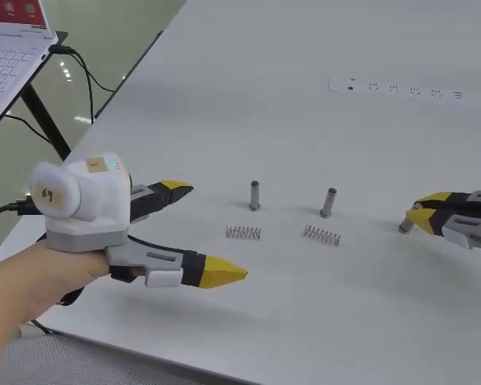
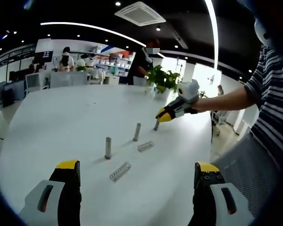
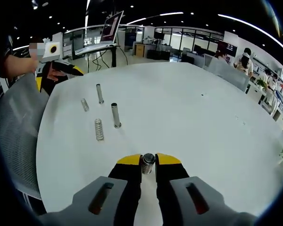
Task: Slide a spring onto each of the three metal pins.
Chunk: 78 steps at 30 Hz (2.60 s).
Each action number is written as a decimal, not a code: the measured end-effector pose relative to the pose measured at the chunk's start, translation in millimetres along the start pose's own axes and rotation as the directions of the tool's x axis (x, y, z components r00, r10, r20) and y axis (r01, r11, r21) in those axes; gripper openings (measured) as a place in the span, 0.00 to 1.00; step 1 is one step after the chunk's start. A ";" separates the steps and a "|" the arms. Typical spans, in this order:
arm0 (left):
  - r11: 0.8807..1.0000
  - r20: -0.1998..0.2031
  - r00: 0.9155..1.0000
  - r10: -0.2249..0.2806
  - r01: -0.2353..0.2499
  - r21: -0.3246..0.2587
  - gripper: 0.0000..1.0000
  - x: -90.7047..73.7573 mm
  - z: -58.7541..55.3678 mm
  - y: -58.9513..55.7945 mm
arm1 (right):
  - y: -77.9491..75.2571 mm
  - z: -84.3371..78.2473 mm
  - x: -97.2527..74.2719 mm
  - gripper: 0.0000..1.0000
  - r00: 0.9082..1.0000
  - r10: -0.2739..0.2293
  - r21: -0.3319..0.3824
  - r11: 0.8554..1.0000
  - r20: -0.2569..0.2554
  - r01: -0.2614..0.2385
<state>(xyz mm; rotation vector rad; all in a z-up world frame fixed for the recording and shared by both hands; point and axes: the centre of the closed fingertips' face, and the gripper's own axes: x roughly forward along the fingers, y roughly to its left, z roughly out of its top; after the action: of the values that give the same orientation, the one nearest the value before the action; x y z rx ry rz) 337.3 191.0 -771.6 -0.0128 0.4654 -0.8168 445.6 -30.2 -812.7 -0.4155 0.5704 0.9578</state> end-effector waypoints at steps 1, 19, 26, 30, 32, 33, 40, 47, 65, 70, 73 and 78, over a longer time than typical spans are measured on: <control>1.000 0.000 1.000 -0.001 0.001 -0.002 0.98 0.0 -0.4 -0.3 | -0.8 0.0 0.1 0.08 1.000 -0.003 -0.003 1.000 0.000 0.003; 1.000 0.002 1.000 0.005 -0.005 -0.014 0.98 -2.1 -4.1 0.3 | -0.9 9.7 -11.7 0.24 0.999 -0.020 0.070 0.997 0.044 0.016; 1.000 0.001 1.000 0.005 -0.005 -0.014 0.98 -2.8 -4.6 -0.1 | -3.4 17.7 -18.2 0.26 0.996 -0.037 0.102 0.994 0.080 0.029; 1.000 0.003 1.000 0.008 -0.008 -0.016 0.98 -3.8 -4.2 0.3 | -1.9 19.5 -19.9 0.30 0.995 -0.038 0.125 0.992 0.092 0.027; 1.000 0.003 1.000 0.008 -0.008 -0.015 0.98 -4.3 -4.3 0.4 | -0.7 19.6 -20.8 0.32 0.995 -0.038 0.132 0.991 0.094 0.025; 1.000 0.002 1.000 0.008 -0.008 -0.016 0.98 -4.5 -4.4 0.4 | -0.1 20.1 -21.9 0.31 0.994 -0.039 0.132 0.991 0.098 0.026; 1.000 0.001 1.000 0.011 -0.011 -0.020 0.98 -5.7 -5.2 1.1 | 4.9 27.0 -27.0 0.34 0.993 -0.028 0.150 0.989 0.113 0.011; 1.000 0.003 1.000 0.011 -0.011 -0.020 0.98 -5.7 -4.2 1.0 | 14.4 36.4 -27.3 0.39 0.994 -0.002 0.148 0.989 0.110 -0.015; 1.000 -0.004 1.000 0.006 -0.006 -0.015 0.98 -5.8 -2.6 1.7 | 70.4 51.9 -12.7 0.31 0.985 0.168 -0.144 0.974 -0.041 -0.172; 1.000 -0.013 1.000 0.002 -0.002 -0.008 0.98 -5.9 -4.5 0.1 | 79.1 55.5 -6.9 0.27 0.978 0.195 -0.189 0.960 -0.077 -0.206; 1.000 -0.018 1.000 -0.002 0.002 -0.005 0.98 -5.4 -5.4 -1.3 | 84.8 55.5 -2.7 0.26 0.970 0.218 -0.213 0.948 -0.110 -0.237; 1.000 -0.019 1.000 -0.006 0.006 -0.002 0.98 -4.4 -5.1 -3.1 | 95.1 54.9 6.4 0.24 0.955 0.250 -0.232 0.931 -0.159 -0.283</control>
<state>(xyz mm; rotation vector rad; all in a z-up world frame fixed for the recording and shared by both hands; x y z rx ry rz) 330.5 192.8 -773.9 -0.0076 0.4844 -0.8228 382.1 54.1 -781.7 -0.6419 0.6332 1.2801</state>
